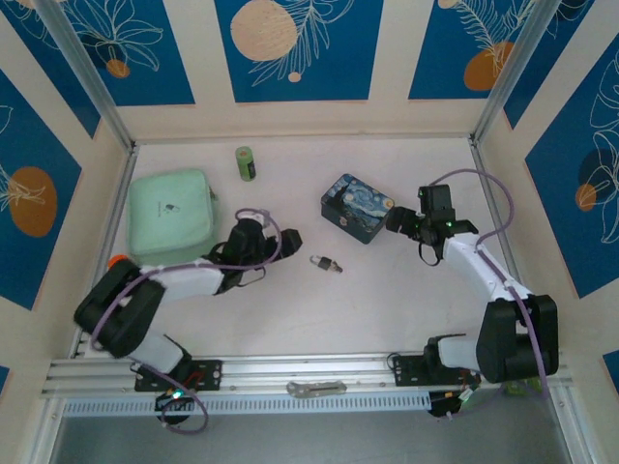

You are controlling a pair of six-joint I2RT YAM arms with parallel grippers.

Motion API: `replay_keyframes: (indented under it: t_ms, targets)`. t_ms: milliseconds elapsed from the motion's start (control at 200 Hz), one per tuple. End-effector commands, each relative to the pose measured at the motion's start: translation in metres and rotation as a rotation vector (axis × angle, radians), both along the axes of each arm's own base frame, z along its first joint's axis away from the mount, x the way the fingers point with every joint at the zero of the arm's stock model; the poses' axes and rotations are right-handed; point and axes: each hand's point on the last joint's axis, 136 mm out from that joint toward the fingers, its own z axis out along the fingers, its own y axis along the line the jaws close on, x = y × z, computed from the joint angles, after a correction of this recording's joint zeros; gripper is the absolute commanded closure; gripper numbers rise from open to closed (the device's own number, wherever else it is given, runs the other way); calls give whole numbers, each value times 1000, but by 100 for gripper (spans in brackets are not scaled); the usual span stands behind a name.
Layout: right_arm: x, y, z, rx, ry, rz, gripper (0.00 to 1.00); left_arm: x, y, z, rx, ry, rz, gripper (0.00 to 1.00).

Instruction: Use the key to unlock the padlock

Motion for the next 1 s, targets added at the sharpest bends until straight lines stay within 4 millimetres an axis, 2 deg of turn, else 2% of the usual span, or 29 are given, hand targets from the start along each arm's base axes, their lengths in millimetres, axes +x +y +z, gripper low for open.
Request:
replay_keyframes:
  t_ms: [0,135,255,370,570,665,745,790,825,870,990]
  targets:
    - [9,-16,6,-54,-118,13,13,6,57,21,319,-97,48,2]
    - [15,-25,-3,-77,-243,14,14,12,113,54,523,-187,131,1]
    - [24,-22,-6,-105,-344,59,15,14,160,65,656,-227,235,1]
    - [33,-15,-2,-136,-455,92,15,15,198,62,753,-252,342,1]
    - [50,-13,3,-258,-557,112,13,19,242,38,910,-260,434,1]
    - [58,-16,-11,-236,-551,99,13,22,256,23,899,-269,474,1]
    - [57,-16,-14,-210,-535,117,5,27,256,15,871,-328,480,1]
    - [57,-20,-20,-193,-540,102,4,30,254,13,867,-361,473,1]
    - [57,-20,-17,-189,-584,99,3,33,251,11,868,-382,459,1]
    - [55,-20,-21,-192,-539,103,0,37,247,9,864,-386,430,1]
    - [56,-20,-21,-201,-538,99,1,48,235,15,827,-480,390,1]
